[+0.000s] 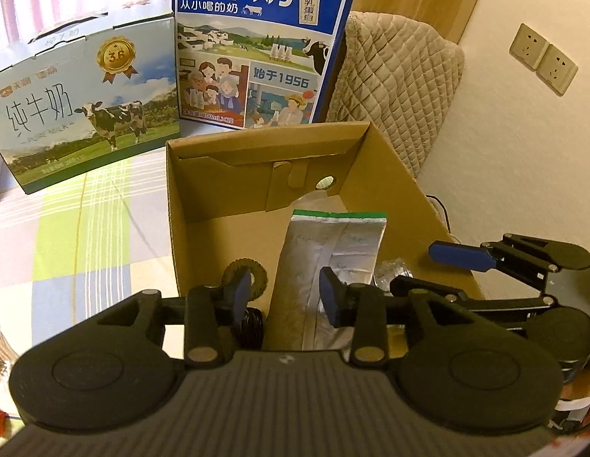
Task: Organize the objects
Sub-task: 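Lower and release the foil bag from the left tool while the right tool releases the cup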
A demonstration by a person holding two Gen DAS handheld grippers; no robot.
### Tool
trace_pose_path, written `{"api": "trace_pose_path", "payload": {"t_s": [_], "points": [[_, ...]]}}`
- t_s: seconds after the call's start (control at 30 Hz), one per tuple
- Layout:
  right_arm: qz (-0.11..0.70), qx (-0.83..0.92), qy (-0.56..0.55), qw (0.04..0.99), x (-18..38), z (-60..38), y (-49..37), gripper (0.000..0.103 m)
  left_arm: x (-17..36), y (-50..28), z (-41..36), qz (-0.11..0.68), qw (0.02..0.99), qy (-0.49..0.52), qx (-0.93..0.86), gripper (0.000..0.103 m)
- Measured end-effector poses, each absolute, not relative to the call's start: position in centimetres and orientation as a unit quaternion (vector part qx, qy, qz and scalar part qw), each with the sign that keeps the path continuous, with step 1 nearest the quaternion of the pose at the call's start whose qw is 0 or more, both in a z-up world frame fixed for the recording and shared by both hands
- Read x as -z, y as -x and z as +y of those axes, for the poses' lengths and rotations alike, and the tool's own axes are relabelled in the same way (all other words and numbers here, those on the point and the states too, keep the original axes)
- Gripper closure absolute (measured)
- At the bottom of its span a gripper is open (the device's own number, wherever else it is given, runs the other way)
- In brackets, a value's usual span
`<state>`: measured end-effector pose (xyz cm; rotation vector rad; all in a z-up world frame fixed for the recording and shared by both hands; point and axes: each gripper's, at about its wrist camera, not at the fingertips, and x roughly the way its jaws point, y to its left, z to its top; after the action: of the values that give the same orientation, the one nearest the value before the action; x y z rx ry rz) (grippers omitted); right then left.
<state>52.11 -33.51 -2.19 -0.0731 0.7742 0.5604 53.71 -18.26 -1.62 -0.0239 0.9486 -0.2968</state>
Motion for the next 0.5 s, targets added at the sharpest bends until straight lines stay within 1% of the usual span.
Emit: {"api": "trace_pose_path", "payload": {"t_s": [0.07, 0.1, 0.17, 0.37, 0.5], "points": [[0.372, -0.269, 0.031, 0.888, 2.1, -33.7, -51.7, 0.053, 1.4, -53.3, -18.2, 0.454, 0.880, 0.013, 0.142, 0.060], [0.371, -0.268, 0.029, 0.888, 2.0, -33.8, -51.5, 0.052, 1.3, -53.1, -18.1, 0.453, 0.880, 0.014, 0.141, 0.059], [0.370, -0.268, 0.023, 0.889, 1.8, -34.0, -51.1, 0.051, 1.1, -52.6, -18.0, 0.452, 0.881, 0.016, 0.141, 0.054], [0.369, -0.266, 0.006, 0.891, 1.5, -34.7, -49.4, 0.048, 0.6, -50.7, -17.5, 0.451, 0.882, 0.022, 0.138, 0.043], [0.367, -0.267, -0.006, 0.891, 1.2, -35.3, -48.1, 0.045, 0.3, -49.2, -17.1, 0.452, 0.881, 0.029, 0.134, 0.042]]}}
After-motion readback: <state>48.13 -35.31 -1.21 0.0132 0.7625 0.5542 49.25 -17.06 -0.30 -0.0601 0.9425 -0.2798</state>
